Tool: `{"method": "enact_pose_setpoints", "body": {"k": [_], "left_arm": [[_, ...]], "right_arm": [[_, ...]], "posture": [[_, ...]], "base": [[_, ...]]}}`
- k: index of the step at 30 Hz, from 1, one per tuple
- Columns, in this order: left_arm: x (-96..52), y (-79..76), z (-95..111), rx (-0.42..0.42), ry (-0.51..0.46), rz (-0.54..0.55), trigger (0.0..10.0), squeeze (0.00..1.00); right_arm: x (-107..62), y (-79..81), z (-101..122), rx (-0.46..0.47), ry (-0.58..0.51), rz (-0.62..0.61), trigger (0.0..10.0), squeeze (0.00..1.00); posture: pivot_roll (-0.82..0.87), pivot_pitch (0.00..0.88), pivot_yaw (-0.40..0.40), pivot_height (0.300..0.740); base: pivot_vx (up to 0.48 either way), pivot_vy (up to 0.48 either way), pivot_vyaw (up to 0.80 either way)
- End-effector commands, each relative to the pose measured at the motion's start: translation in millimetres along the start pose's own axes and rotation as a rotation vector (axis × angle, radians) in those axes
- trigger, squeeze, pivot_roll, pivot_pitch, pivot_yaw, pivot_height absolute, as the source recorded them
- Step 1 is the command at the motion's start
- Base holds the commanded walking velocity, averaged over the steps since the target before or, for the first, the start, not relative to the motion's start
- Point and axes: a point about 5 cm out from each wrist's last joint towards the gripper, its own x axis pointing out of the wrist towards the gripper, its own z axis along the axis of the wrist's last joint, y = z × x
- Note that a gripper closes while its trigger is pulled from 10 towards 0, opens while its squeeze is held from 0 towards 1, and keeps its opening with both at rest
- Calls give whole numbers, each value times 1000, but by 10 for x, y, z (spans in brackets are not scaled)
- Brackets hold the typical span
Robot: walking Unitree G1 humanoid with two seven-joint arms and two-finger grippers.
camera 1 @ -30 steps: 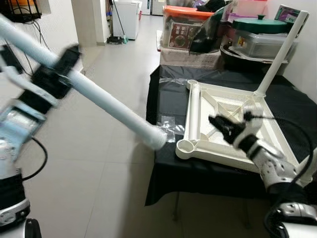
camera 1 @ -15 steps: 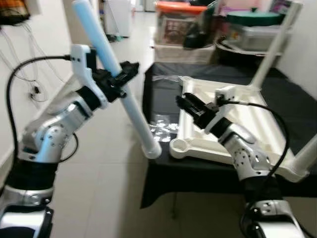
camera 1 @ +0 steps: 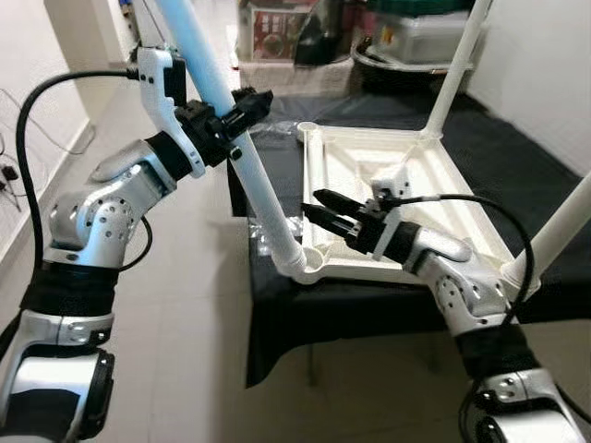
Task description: Building children table
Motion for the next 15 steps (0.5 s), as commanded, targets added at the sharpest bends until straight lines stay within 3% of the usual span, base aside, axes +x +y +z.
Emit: {"method": "enact_pose_setpoints", "body": {"k": [1,2,3,11,12,13,14,15], "left_arm": [[26,0,42,8,-6,-36,10000,0],[26,0,42,8,-6,-36,10000,0],[41,9,37,11,1,-45,10000,0],[158,24,51,26,-6,-72,10000,0],[193,15,50,25,-11,-78,10000,0],[193,15,50,25,-11,-78,10000,0],[230,3,40,22,-15,-86,10000,0],[230,3,40,22,-15,-86,10000,0]], "right_arm": [[42,15,87,-43,10,19,10000,380],[42,15,87,-43,10,19,10000,380],[55,12,100,-43,12,16,10000,1000],[81,109,190,-61,17,108,10000,1000],[93,111,201,-65,30,112,10000,741],[93,111,201,-65,30,112,10000,741],[108,105,201,-70,49,111,10000,0],[108,105,201,-70,49,111,10000,0]], "posture": [[66,0,-43,740],[66,0,-43,740],[64,0,-40,740],[59,0,-38,740],[57,0,-35,740],[57,0,-35,740],[56,0,-36,740],[56,0,-36,740]], "base": [[0,0,0],[0,0,0],[0,0,0],[0,0,0],[0,0,0],[0,0,0],[0,0,0],[0,0,0]]}}
